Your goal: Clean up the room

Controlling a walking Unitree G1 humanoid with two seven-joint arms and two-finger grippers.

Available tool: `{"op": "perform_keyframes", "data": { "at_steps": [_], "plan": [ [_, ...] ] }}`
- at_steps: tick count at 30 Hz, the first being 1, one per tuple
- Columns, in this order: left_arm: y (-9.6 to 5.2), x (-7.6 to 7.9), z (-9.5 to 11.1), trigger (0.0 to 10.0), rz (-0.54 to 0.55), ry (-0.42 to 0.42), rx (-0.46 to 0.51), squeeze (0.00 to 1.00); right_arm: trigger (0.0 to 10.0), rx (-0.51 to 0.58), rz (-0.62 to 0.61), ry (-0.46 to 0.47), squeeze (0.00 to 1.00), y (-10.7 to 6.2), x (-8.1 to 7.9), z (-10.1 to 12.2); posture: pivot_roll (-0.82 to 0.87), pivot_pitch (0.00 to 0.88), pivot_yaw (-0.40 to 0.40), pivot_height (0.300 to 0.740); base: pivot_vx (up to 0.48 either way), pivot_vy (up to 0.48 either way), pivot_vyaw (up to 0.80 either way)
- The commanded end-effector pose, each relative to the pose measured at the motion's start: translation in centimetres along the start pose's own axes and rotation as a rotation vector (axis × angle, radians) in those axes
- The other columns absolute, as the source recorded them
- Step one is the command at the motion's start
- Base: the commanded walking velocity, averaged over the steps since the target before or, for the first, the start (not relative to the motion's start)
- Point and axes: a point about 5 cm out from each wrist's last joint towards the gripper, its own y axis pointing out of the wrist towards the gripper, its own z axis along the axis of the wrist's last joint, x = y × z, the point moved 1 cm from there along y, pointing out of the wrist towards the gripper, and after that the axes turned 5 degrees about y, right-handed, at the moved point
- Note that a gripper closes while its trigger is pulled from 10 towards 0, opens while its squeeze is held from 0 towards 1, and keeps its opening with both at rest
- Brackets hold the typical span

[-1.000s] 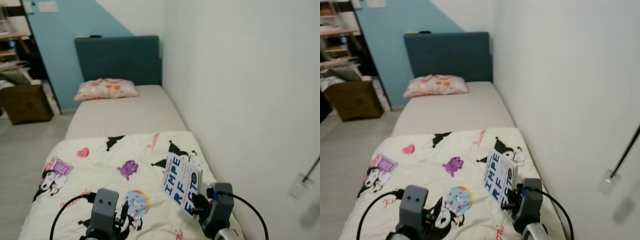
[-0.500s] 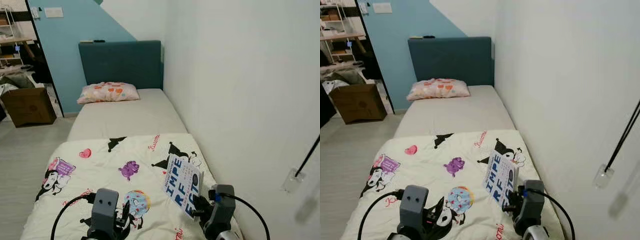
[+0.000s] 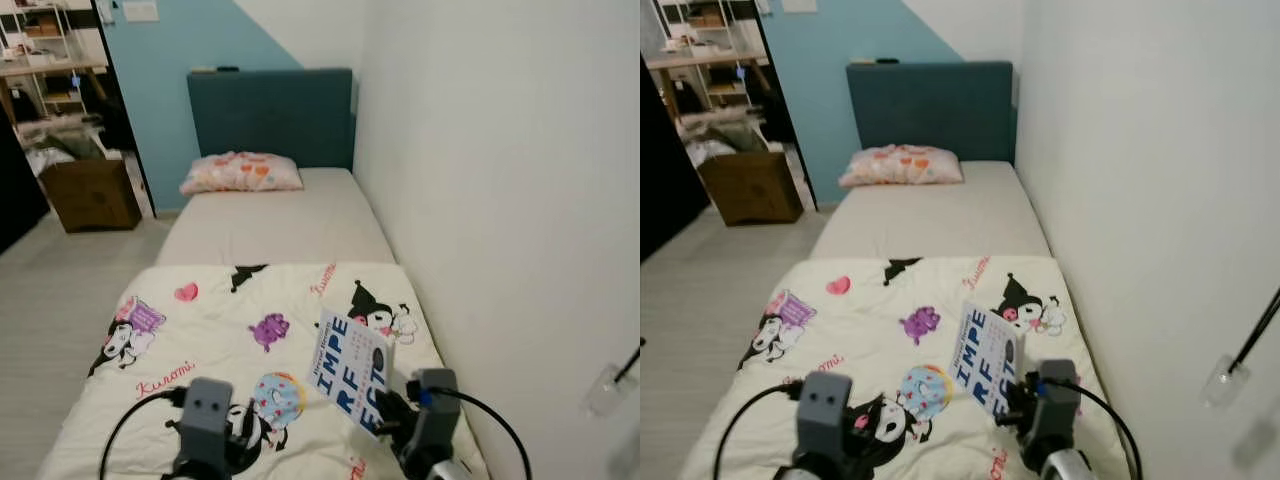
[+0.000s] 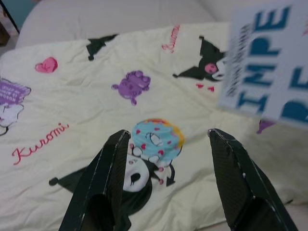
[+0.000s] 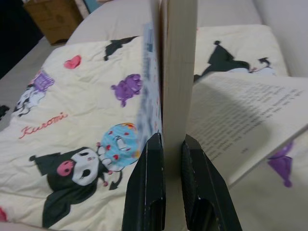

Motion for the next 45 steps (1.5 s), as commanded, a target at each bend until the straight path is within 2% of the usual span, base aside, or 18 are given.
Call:
{"op": "perform_keyframes", "data": {
  "at_steps": [1,26,45],
  "plan": [
    [-0.33,-0.38,-0.52,10.0,0.010,0.003,-0.021,0.00,10.0,0.032,0.022,0.001,0.00,-0.14,-0.65,0.35,0.02,0.159,-0.029,0.740,0.000,0.000,0.00],
    [-0.28,-0.73,-0.47,10.0,0.024,-0.022,-0.015,0.00,10.0,0.039,0.026,0.009,0.00,0.11,-0.63,0.46,0.02,0.144,-0.028,0.740,0.000,0.000,0.00],
    [-0.42,-0.53,-0.33,10.0,0.006,-0.042,-0.014,0.00,10.0,0.039,0.026,0.019,0.00,0.03,-0.70,0.33,0.02,0.134,-0.026,0.740,0.000,0.423,0.00]
  ]
}}
